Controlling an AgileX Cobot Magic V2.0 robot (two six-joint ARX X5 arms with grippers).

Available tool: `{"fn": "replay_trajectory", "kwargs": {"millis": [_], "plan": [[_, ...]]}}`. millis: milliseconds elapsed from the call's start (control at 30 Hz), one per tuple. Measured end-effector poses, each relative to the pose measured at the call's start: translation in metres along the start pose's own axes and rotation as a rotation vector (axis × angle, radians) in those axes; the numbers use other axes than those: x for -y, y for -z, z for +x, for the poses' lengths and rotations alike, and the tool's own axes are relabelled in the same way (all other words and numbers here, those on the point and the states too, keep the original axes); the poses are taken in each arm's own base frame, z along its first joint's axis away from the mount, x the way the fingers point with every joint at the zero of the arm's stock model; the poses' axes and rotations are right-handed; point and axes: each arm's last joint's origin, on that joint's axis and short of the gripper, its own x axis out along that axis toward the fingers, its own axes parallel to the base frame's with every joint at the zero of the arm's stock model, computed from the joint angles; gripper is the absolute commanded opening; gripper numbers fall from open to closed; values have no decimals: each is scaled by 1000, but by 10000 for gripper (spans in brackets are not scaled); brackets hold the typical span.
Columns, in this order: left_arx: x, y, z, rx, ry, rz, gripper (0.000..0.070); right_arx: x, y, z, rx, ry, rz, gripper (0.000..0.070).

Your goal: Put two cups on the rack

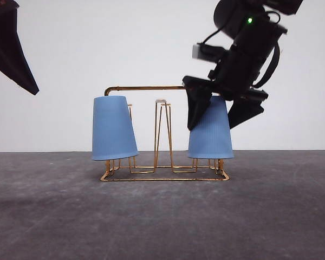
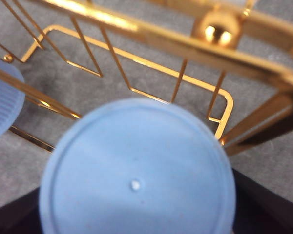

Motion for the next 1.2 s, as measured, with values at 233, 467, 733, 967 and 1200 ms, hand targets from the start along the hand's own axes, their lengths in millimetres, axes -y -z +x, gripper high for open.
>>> {"fn": "replay_trajectory", "kwargs": {"millis": [233, 467, 733, 967, 1200], "plan": [[0, 0, 0, 0, 0, 0, 458, -2, 1, -16, -58, -7, 11, 612], [0, 0, 0, 0, 0, 0, 458, -9, -10, -83, -129, -8, 23, 603], [0, 0, 0, -4, -2, -1, 458, -15, 36, -112, -132, -78, -6, 571], [0, 1, 0, -6, -2, -1, 458, -11, 102, -133, 80, -126, -40, 510], [0, 1, 0, -6, -2, -1, 458, -5, 162, -138, 177, -139, -12, 510]]}}
